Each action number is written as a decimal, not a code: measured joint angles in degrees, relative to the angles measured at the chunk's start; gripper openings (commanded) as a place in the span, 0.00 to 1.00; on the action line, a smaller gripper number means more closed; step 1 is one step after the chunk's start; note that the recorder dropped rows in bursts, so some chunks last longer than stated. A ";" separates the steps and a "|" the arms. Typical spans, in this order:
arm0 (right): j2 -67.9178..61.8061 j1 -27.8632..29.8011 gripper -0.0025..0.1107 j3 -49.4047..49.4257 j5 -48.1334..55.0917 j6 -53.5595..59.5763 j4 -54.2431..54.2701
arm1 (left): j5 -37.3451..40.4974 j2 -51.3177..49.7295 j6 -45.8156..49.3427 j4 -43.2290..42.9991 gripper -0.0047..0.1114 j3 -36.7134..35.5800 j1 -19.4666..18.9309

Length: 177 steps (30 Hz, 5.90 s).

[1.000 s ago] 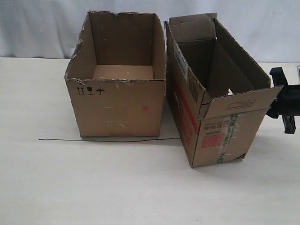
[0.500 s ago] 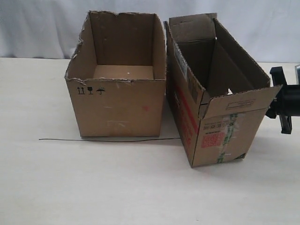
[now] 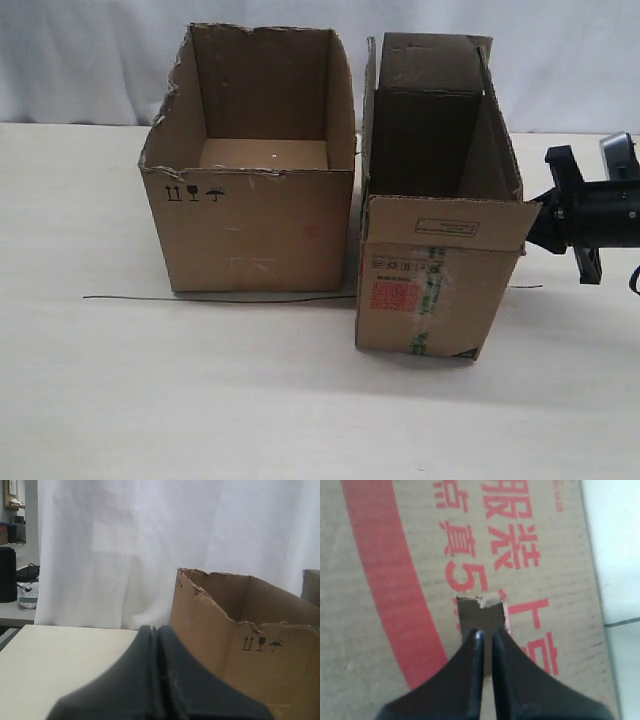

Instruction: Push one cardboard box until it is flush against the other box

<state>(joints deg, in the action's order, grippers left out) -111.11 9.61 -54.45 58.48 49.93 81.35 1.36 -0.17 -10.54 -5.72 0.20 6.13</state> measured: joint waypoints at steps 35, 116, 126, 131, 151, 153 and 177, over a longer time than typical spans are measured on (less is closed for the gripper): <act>61.75 -27.90 0.07 32.34 -26.05 -21.44 -33.15 | 0.00 0.00 0.00 0.00 0.04 0.00 0.00; 23.58 -44.18 0.07 17.51 -71.71 -21.03 -32.83 | 0.00 0.00 0.00 0.00 0.04 0.00 0.00; 44.51 -36.71 0.07 17.51 -45.88 -21.14 -32.83 | 0.00 0.00 0.00 0.00 0.04 0.00 0.00; 47.77 -14.33 0.07 15.81 -43.73 -21.46 -32.83 | 0.00 0.00 0.00 0.00 0.04 0.00 0.00; -21.35 -1.12 0.07 -45.36 -1.04 -19.49 -19.29 | 0.00 0.00 0.00 0.00 0.04 0.00 0.00; -24.96 -1.12 0.07 -48.55 1.86 -19.49 -17.62 | 0.00 0.00 0.00 0.00 0.04 0.00 0.00; -30.09 -5.85 0.07 -52.41 6.74 -19.49 -17.02 | 0.00 0.00 0.00 0.00 0.04 0.00 0.00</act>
<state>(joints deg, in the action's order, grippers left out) -141.20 3.76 -106.86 65.22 30.44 64.33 1.36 -0.17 -10.54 -5.72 0.20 6.13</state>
